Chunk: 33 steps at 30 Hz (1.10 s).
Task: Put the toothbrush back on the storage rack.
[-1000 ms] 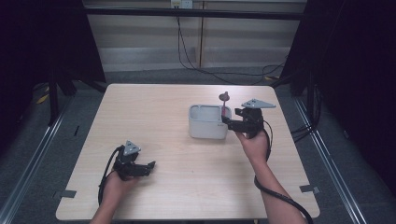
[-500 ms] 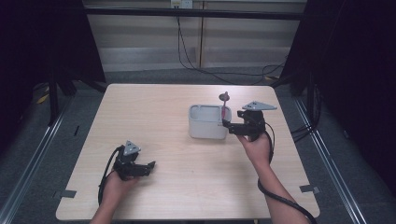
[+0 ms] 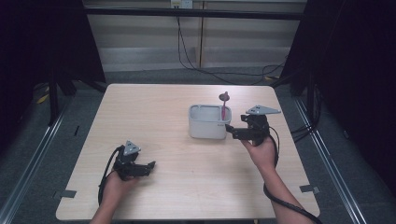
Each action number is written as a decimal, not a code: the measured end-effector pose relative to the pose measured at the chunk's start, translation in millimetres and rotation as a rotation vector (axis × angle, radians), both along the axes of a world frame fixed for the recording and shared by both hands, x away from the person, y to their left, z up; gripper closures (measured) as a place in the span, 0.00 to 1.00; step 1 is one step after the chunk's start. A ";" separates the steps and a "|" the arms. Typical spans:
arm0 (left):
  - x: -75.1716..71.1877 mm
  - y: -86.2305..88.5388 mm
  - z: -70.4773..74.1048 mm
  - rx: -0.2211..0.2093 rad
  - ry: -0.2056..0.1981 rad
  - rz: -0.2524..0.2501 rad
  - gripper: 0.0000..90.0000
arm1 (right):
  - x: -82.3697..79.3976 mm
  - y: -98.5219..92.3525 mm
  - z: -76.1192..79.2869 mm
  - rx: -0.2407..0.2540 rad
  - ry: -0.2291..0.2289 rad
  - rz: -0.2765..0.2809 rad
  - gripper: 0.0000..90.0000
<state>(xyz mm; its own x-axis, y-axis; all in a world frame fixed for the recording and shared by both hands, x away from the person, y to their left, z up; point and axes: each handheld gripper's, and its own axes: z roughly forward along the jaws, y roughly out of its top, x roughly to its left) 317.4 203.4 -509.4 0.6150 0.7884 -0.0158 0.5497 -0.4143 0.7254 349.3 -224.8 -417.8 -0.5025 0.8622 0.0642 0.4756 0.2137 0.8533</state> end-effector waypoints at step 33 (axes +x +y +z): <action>-0.1 -0.2 -0.1 -0.003 -0.001 0.003 0.16 | -30.0 -32.3 -33.1 -0.052 0.066 0.016 0.20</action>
<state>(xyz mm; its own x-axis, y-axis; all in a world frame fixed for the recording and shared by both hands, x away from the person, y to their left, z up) 317.4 203.1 -509.6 0.6127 0.7902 -0.0176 0.5501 -0.4103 0.7274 319.3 -257.1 -450.9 -0.5122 0.8573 0.0526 0.5263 0.2649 0.8080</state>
